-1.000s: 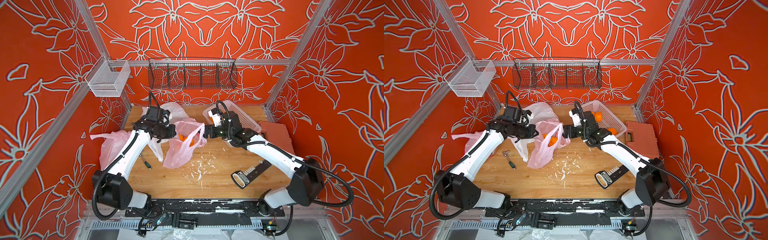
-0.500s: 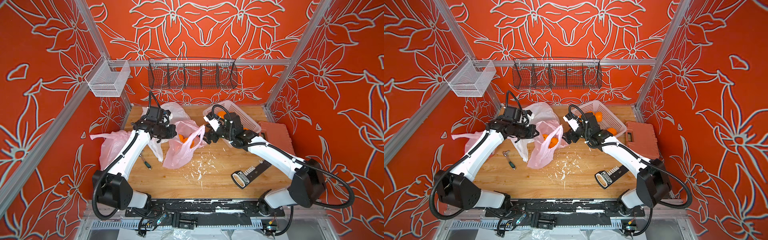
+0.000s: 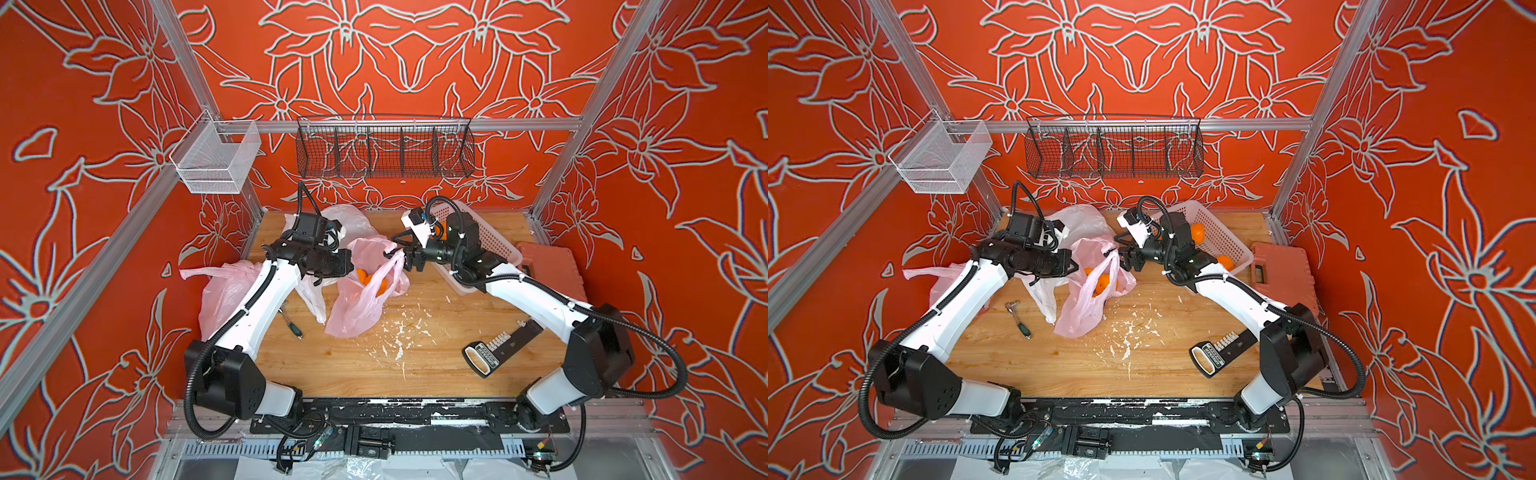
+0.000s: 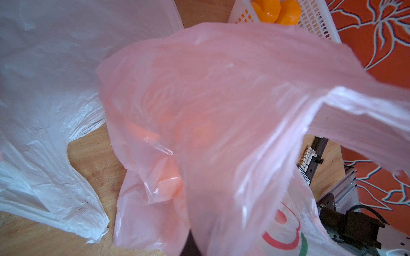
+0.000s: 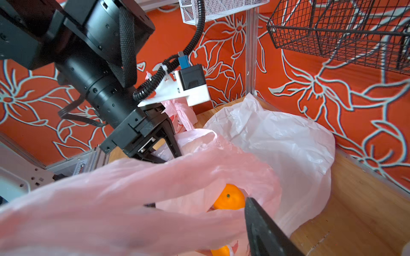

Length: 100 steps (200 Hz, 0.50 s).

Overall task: Place the oranges into plastic bags & tie knots
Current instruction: Adjust the plastic bag at the center of the board.

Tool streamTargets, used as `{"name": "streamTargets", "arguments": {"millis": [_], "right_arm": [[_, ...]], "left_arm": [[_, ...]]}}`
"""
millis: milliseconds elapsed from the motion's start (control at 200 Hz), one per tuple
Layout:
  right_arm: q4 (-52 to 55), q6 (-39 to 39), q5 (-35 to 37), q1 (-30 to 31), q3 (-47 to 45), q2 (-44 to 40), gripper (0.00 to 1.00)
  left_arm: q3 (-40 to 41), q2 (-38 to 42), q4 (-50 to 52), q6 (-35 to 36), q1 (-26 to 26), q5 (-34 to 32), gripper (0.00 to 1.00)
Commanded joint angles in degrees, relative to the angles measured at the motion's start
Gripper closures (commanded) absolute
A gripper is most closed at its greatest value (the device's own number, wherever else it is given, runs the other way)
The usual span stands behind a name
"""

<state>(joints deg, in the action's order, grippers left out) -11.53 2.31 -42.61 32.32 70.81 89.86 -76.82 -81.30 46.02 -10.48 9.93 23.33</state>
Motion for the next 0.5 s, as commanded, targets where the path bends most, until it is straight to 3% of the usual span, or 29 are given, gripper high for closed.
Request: {"name": "streamTargets", "arguments": {"millis": [0, 70, 255, 410, 495], "right_arm": [[-3.7, 1.6, -4.4, -0.1, 2.1, 0.6, 0.36], [-4.0, 1.8, -4.5, -0.1, 2.5, 0.5, 0.36], [-4.5, 3.3, -5.8, -0.1, 3.9, 1.3, 0.48], [-4.3, 4.1, -5.4, -0.1, 4.6, 1.6, 0.79], [-2.7, 4.0, -4.6, -0.2, 5.3, 1.9, 0.93]], "left_arm": [[-1.9, -0.5, 1.5, 0.2, -0.1, 0.7, 1.00], [-1.9, -0.5, 1.6, 0.3, -0.2, 0.8, 1.00], [-2.0, -0.7, 1.9, 0.3, -0.1, 0.8, 1.00], [-2.4, -0.4, 2.4, 0.2, -0.2, 0.4, 1.00], [-3.3, 0.6, 3.0, -0.1, -0.1, -0.1, 0.83]]}}
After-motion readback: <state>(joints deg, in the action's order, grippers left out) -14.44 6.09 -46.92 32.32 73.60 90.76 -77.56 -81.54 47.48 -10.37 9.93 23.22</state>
